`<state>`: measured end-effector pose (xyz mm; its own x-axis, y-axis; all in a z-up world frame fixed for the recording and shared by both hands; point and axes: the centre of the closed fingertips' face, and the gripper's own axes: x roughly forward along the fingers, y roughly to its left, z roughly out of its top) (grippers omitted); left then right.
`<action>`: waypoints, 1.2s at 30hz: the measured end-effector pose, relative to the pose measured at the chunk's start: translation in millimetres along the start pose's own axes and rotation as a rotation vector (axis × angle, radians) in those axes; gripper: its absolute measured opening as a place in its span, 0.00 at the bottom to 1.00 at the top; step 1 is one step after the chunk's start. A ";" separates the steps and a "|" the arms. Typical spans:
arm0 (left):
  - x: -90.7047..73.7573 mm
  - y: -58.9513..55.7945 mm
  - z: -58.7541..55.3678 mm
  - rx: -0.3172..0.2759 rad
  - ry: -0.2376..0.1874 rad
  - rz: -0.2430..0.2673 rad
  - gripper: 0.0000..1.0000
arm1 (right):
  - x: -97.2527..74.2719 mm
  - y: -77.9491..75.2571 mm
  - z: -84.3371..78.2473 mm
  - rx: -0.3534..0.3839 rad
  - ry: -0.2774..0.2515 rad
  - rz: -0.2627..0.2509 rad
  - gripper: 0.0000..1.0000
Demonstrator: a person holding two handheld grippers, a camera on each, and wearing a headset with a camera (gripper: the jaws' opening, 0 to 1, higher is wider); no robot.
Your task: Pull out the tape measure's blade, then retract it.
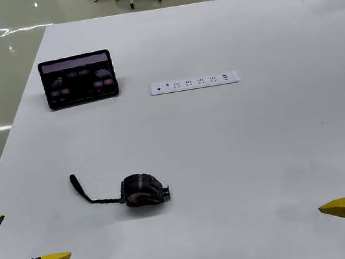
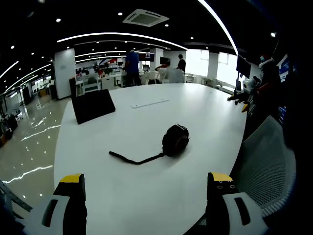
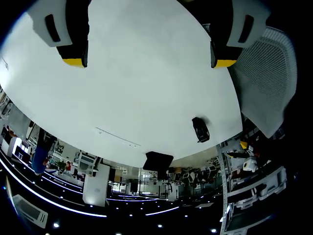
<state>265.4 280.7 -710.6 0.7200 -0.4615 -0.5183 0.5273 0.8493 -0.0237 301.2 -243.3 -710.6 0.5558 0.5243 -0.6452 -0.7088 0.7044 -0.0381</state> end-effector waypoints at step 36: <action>95.6 -44.9 55.1 0.474 0.178 -0.443 0.89 | 73.5 47.1 103.4 -0.285 -0.090 0.232 1.00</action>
<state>335.4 184.2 -711.9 0.3263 -0.6570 -0.6796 0.9260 0.3667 0.0901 353.7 -122.1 -680.9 0.3928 0.7033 -0.5926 -0.9058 0.4072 -0.1172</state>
